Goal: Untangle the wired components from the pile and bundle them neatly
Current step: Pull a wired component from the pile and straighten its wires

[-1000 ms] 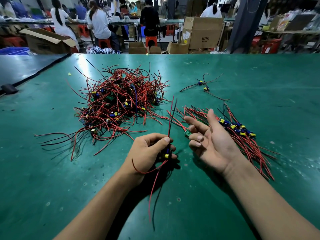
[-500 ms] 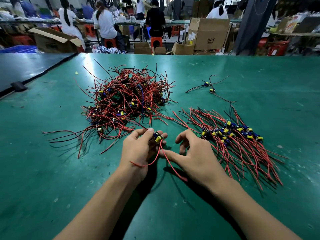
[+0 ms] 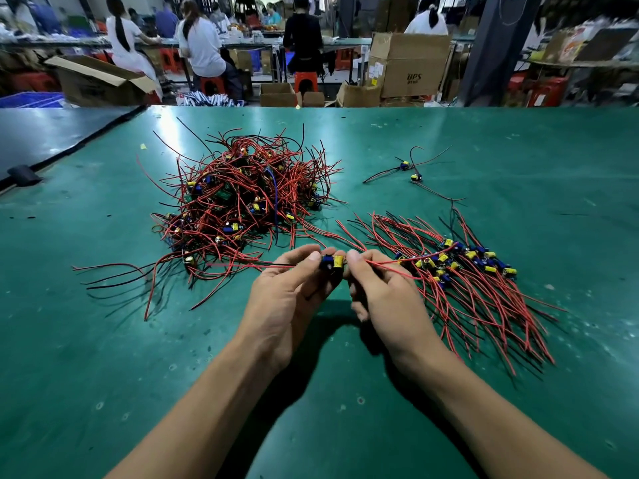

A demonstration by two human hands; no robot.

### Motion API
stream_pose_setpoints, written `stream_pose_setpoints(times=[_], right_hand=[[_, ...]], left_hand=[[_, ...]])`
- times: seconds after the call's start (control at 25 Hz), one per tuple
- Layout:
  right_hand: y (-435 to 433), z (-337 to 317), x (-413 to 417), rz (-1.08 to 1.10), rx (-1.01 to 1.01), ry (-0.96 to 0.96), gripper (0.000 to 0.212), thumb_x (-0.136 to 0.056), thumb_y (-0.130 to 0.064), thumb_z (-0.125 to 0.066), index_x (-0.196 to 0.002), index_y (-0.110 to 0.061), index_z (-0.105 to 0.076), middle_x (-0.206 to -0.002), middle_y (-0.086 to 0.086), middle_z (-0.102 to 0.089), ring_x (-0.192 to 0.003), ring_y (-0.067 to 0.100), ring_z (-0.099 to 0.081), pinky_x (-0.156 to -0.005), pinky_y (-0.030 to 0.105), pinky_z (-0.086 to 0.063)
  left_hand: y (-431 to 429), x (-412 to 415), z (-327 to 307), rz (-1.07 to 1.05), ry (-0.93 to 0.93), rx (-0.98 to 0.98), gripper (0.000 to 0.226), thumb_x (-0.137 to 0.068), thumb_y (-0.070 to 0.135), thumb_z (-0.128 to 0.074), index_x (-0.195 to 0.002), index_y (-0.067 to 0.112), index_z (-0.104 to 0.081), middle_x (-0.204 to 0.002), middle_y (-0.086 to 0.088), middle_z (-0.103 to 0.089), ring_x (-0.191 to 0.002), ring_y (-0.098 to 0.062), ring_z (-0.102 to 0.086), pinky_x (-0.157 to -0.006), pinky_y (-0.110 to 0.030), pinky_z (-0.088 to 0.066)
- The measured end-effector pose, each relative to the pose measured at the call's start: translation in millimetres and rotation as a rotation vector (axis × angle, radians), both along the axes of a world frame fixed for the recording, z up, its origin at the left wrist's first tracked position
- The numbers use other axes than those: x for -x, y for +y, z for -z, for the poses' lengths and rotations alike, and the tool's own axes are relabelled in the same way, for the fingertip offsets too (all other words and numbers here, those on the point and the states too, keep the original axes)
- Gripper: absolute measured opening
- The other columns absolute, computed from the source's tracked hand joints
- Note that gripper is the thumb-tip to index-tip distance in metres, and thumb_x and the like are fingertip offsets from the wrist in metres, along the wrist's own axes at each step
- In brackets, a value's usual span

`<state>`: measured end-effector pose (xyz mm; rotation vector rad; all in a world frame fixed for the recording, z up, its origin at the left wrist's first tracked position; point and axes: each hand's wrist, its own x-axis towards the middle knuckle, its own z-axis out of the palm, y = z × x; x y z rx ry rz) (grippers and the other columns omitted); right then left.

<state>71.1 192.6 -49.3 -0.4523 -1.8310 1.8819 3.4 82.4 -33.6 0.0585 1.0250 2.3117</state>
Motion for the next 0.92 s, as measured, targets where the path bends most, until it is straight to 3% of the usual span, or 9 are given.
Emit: stream_pose_setpoints(times=[0.08, 0.16, 0.28, 0.36, 0.48, 0.68, 0.8, 0.92], right_hand=[[1.8, -7.9, -0.3, -0.079, 0.335, -0.002, 0.029, -0.098, -0.028, -0.058, -0.071, -0.020, -0.059, -0.059, -0.003, -0.047, -0.041, 0.009, -0.036, -0.039, 0.017, -0.027], [5.7, -12.0, -2.0, -0.155, 0.461, -0.021, 0.023, -0.090, -0.034, -0.062, -0.075, -0.018, -0.058, -0.060, -0.003, -0.047, -0.042, 0.009, -0.035, -0.041, 0.017, -0.025], [16.2, -15.4, -5.5, -0.245, 0.535, -0.009, 0.023, -0.076, -0.039, -0.068, -0.076, -0.017, -0.061, -0.060, -0.005, -0.045, -0.041, 0.007, -0.033, -0.047, 0.021, -0.021], [23.3, -16.4, -8.9, -0.314, 0.545, -0.028, 0.022, -0.077, -0.038, -0.069, -0.072, -0.017, -0.064, -0.058, -0.006, -0.044, -0.040, 0.006, -0.032, -0.047, 0.021, -0.020], [28.0, -16.5, -12.6, -0.408, 0.517, -0.053, 0.024, -0.081, -0.036, -0.067, -0.067, -0.017, -0.067, -0.056, -0.007, -0.042, -0.038, 0.005, -0.031, -0.046, 0.021, -0.018], [29.2, -17.1, -13.9, -0.528, 0.577, -0.066, 0.024, -0.077, -0.035, -0.072, -0.064, -0.016, -0.066, -0.053, -0.008, -0.038, -0.036, 0.004, -0.030, -0.039, 0.018, -0.027], [29.9, -19.3, -15.4, -0.537, 0.573, -0.141, 0.024, -0.069, -0.031, -0.074, -0.057, -0.015, -0.061, -0.047, -0.008, -0.033, -0.032, 0.004, -0.027, -0.034, 0.015, -0.026], [29.2, -17.4, -15.0, -0.466, 0.502, -0.172, 0.021, -0.068, -0.030, -0.074, -0.055, -0.020, -0.060, -0.051, -0.006, -0.041, -0.035, 0.004, -0.026, -0.032, 0.014, -0.024]], left_hand=[[-0.5, 0.7, -0.3, 0.040, 0.015, 0.014, 0.013, -0.095, 0.006, -0.051, -0.100, 0.009, -0.063, -0.095, -0.012, -0.075, -0.079, -0.018, -0.074, -0.062, -0.025, -0.058], [-2.6, 2.8, 0.6, 0.084, 0.008, 0.015, 0.019, -0.096, 0.010, -0.050, -0.109, 0.010, -0.064, -0.103, -0.013, -0.074, -0.086, -0.019, -0.074, -0.072, -0.028, -0.060], [-7.7, 5.7, 1.3, 0.243, 0.042, -0.053, 0.036, -0.086, 0.011, -0.063, -0.122, 0.010, -0.062, -0.121, -0.020, -0.066, -0.111, -0.028, -0.066, -0.096, -0.036, -0.052], [-10.0, 7.9, 3.0, 0.330, 0.086, -0.027, 0.046, -0.074, -0.003, -0.065, -0.118, 0.010, -0.067, -0.121, -0.019, -0.066, -0.110, -0.028, -0.065, -0.090, -0.034, -0.056], [-11.3, 8.0, 6.1, 0.367, 0.132, 0.074, 0.049, -0.069, -0.015, -0.058, -0.104, 0.014, -0.075, -0.106, -0.016, -0.069, -0.082, -0.021, -0.068, -0.067, -0.029, -0.057], [-9.2, 4.5, 3.7, 0.377, 0.110, 0.082, 0.021, -0.082, 0.017, -0.058, -0.085, 0.017, -0.079, -0.078, -0.009, -0.071, -0.060, -0.017, -0.066, -0.056, -0.026, -0.056], [-10.8, 4.5, 2.4, 0.423, 0.112, 0.127, 0.028, -0.079, 0.041, -0.066, -0.085, 0.017, -0.079, -0.076, -0.007, -0.069, -0.059, -0.014, -0.065, -0.056, -0.026, -0.056], [-11.2, 1.4, 5.4, 0.473, 0.201, 0.109, 0.021, -0.076, 0.034, -0.077, -0.086, 0.015, -0.077, -0.084, -0.012, -0.072, -0.061, -0.016, -0.067, -0.059, -0.026, -0.056]])
